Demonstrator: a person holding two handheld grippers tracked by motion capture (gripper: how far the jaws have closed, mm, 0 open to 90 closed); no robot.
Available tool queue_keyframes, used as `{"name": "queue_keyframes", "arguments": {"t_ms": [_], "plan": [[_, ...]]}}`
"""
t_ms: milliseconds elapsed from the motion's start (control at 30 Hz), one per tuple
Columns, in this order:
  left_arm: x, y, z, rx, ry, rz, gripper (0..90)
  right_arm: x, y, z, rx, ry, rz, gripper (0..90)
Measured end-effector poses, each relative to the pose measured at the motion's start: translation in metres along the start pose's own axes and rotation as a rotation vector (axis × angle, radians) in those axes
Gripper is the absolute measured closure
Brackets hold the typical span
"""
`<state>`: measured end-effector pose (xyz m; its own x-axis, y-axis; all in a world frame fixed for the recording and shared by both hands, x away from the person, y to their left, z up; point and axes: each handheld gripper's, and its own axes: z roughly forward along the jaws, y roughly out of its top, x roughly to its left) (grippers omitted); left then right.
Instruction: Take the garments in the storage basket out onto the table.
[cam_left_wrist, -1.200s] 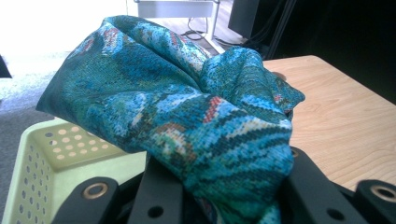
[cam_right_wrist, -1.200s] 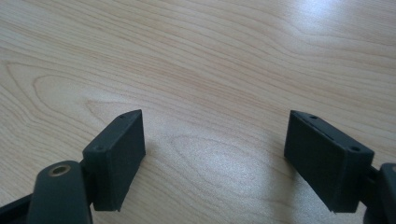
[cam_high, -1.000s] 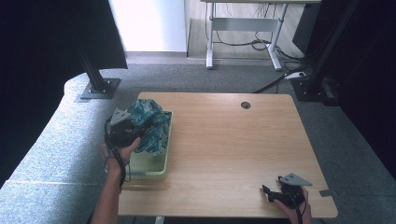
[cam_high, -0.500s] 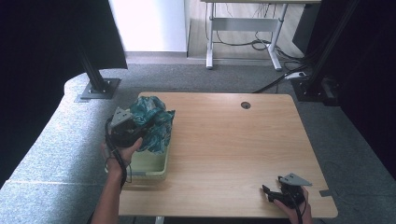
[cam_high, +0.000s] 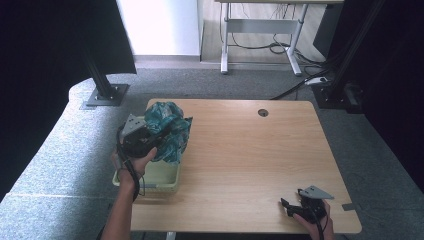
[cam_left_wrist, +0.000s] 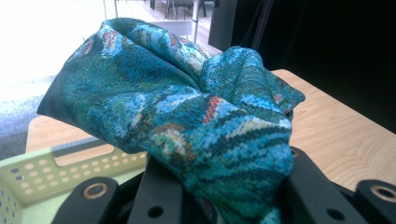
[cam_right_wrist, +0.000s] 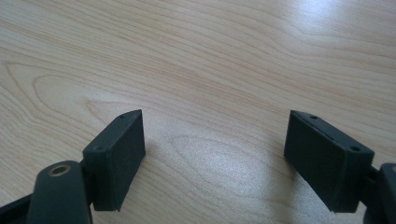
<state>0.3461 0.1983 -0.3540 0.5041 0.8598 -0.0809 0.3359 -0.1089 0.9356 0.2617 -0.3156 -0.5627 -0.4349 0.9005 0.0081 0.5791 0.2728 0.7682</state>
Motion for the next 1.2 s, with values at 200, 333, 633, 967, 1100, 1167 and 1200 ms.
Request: {"name": "queue_keyframes", "arguments": {"t_ms": [200,333,633,967,1100,1167,1200], "plan": [[-0.003,0.000,-0.001,-0.004,-0.007,0.003,74.0,0.000,0.000,0.000,0.000,0.000,0.000,19.5],[-0.004,-0.002,0.001,-0.007,-0.025,-0.003,74.0,0.000,0.000,0.000,0.000,0.000,0.000,19.5],[-0.012,0.002,0.001,-0.025,-0.054,0.000,74.0,0.000,0.000,0.000,0.000,0.000,0.000,19.5],[-0.025,0.007,0.004,-0.031,-0.089,0.018,74.0,0.000,0.000,0.000,-0.001,0.000,-0.001,19.5],[-0.027,0.007,0.004,-0.034,-0.102,0.017,74.0,0.000,0.000,0.000,-0.001,0.000,-0.001,19.6],[-0.028,0.007,0.006,-0.033,-0.103,0.020,74.0,0.000,0.000,0.000,-0.001,0.000,-0.001,19.5],[-0.029,0.007,0.006,-0.032,-0.103,0.020,74.0,0.000,0.000,0.000,-0.001,0.000,-0.001,19.5]]}}
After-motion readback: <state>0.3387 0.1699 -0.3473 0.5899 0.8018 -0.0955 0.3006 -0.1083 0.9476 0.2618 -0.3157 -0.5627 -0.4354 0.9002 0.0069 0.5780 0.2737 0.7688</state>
